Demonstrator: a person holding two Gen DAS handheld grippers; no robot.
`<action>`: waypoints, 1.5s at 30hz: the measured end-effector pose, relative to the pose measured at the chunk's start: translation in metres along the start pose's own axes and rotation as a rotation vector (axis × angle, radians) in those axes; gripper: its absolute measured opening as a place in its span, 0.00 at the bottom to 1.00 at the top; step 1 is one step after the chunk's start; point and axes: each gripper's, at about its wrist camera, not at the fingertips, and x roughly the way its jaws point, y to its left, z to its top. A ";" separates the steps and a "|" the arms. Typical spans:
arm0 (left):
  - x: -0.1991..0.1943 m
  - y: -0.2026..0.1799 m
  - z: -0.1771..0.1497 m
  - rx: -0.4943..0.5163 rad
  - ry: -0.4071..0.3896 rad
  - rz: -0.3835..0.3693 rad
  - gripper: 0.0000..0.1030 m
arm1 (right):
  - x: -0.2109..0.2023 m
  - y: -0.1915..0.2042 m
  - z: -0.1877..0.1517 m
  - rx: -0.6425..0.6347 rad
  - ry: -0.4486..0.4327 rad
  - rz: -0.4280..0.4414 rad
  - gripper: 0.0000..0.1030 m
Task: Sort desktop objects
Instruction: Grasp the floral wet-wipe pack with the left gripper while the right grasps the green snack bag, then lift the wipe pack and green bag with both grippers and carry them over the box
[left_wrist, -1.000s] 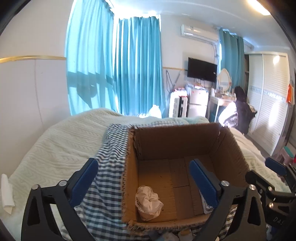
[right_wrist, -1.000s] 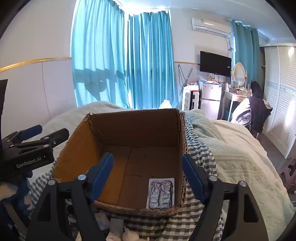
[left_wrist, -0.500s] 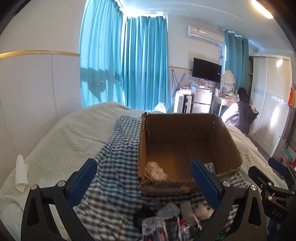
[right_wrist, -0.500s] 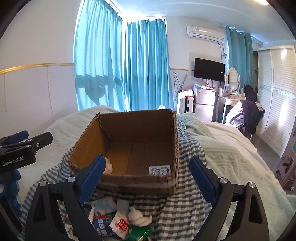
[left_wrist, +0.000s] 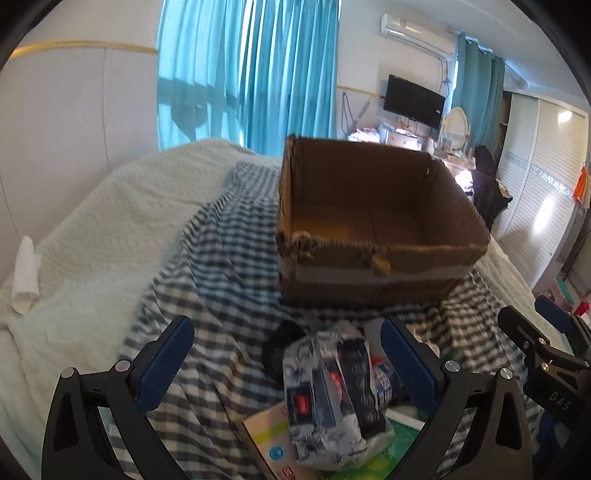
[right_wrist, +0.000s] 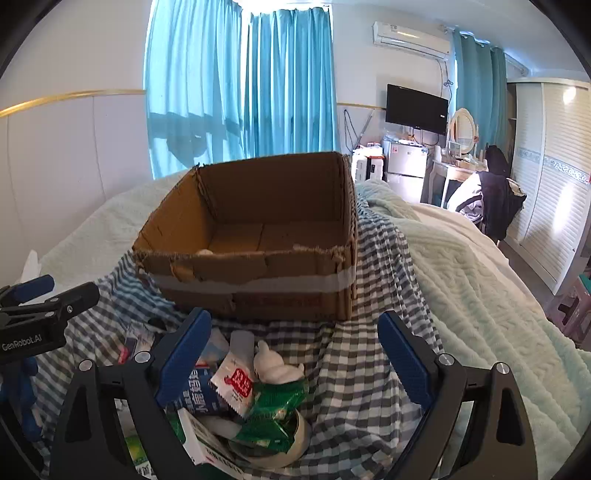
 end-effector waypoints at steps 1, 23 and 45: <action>0.002 0.000 -0.002 -0.001 0.008 -0.008 1.00 | 0.001 0.001 -0.002 -0.002 0.006 0.000 0.89; 0.067 -0.023 -0.061 0.082 0.187 -0.040 1.00 | 0.052 0.007 -0.066 -0.047 0.234 -0.019 0.76; 0.050 -0.024 -0.051 0.121 0.104 -0.074 0.30 | 0.064 0.015 -0.077 -0.039 0.273 0.063 0.33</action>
